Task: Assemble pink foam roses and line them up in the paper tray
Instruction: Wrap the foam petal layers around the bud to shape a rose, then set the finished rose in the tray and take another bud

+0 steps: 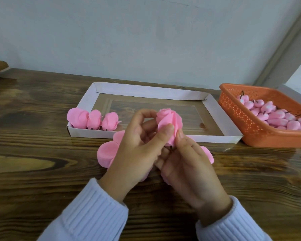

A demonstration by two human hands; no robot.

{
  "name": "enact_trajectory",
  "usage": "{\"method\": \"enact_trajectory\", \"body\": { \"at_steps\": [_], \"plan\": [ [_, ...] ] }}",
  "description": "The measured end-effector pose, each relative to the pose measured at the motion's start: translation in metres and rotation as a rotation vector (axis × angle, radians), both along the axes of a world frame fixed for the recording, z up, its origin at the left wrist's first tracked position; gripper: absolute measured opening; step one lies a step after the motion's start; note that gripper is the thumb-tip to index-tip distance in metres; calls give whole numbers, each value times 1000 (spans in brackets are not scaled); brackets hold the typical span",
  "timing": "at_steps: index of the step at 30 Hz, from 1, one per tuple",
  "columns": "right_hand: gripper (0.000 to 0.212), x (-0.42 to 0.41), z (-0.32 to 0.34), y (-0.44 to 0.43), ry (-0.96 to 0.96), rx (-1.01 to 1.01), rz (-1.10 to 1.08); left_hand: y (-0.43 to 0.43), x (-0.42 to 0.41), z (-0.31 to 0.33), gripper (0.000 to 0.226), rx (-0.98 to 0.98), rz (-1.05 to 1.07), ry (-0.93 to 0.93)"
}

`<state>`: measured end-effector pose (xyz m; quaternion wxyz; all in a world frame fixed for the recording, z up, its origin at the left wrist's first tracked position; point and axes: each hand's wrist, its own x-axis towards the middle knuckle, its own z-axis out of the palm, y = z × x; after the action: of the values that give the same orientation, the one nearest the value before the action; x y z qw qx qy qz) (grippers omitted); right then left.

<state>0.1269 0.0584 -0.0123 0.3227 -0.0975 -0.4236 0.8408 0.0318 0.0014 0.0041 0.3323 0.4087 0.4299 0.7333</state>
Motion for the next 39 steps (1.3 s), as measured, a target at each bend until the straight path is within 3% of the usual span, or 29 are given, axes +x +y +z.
{"method": "enact_trajectory", "body": {
  "at_steps": [7,10,14,16,19,22,28,34,39],
  "plan": [
    [28,3,2,4,9,-191,28,-2,-7,3,31,-81,-78,149],
    [28,4,1,4,42,-221,64,-1,-11,6,39,-129,-72,122],
    [32,6,3,5,-39,-149,147,0,-23,14,43,-157,-46,186],
    [34,5,3,4,-83,-85,132,6,-38,20,47,-167,84,234],
    [33,6,-1,2,-176,165,-48,20,-75,32,63,-142,309,301],
    [29,8,-1,0,-231,376,-173,37,-104,41,60,-184,434,448],
    [20,10,0,1,-218,384,-203,69,-126,21,17,-614,14,966],
    [27,9,1,1,-223,405,-193,80,-138,-1,21,-871,5,1507],
    [30,9,0,1,-212,418,-193,79,-147,-6,21,-908,71,1617]
  ]
}}
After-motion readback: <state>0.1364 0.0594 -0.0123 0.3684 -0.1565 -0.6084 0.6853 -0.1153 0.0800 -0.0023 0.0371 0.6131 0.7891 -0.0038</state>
